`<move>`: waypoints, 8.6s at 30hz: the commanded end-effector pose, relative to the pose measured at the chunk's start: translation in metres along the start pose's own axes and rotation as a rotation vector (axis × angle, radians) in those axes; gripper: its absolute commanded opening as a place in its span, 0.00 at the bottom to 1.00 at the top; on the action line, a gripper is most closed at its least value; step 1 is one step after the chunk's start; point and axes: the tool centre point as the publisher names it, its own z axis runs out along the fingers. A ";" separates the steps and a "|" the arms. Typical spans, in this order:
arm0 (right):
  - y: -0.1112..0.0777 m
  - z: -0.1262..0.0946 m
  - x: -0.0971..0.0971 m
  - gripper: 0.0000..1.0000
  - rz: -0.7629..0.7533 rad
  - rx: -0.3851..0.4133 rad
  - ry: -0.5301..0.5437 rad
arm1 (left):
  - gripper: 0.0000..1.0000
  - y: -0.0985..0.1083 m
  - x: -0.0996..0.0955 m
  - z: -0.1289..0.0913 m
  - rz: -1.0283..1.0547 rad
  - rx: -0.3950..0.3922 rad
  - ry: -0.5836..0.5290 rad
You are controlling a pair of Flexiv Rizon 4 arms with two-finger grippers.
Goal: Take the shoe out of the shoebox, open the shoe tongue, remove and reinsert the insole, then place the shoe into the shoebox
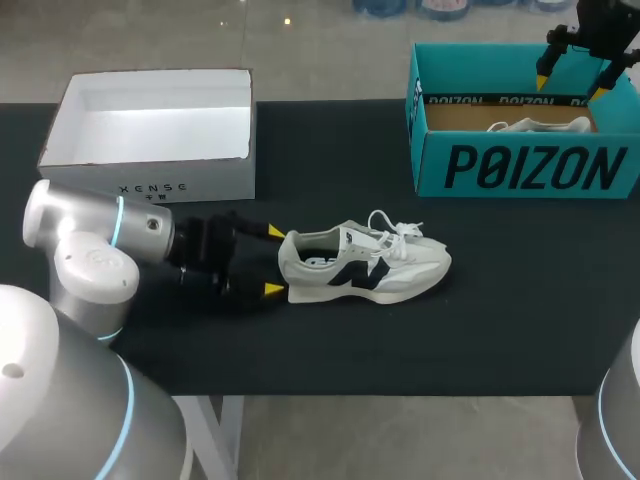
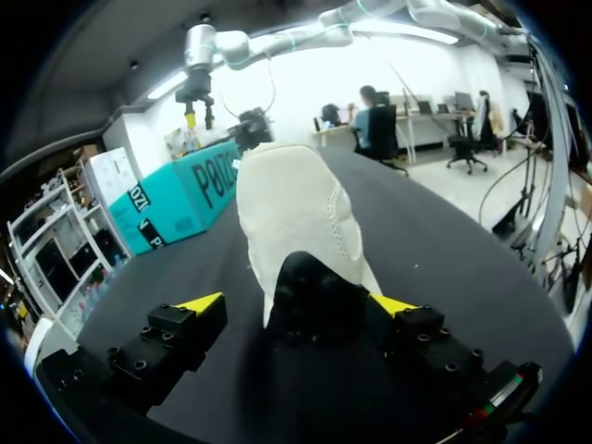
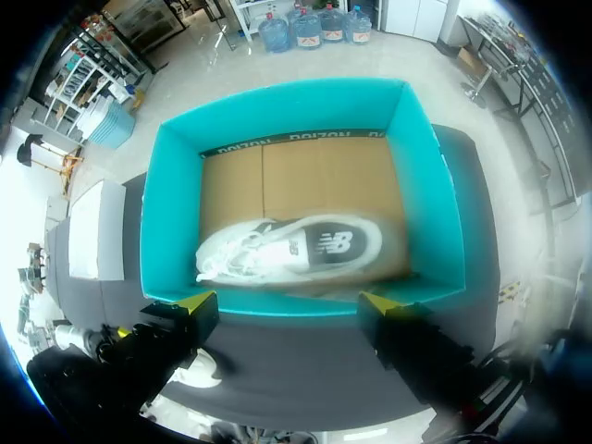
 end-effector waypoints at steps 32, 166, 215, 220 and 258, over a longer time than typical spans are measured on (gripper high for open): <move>0.000 0.000 0.000 1.00 0.000 0.001 -0.001 | 1.00 -0.002 0.025 0.008 -0.041 0.098 0.017; -0.242 0.056 0.242 1.00 0.134 -0.011 -0.697 | 0.00 -0.007 0.012 0.027 -0.053 0.202 0.028; -0.294 0.114 0.309 1.00 0.025 -0.039 -0.534 | 0.00 -0.007 0.012 0.027 -0.053 0.202 0.028; -0.284 0.127 0.299 1.00 0.043 -0.065 -0.571 | 0.00 -0.007 0.012 0.027 -0.053 0.202 0.028; -0.246 0.122 0.243 0.16 0.217 -0.056 -0.583 | 0.00 -0.007 0.012 0.027 -0.053 0.202 0.028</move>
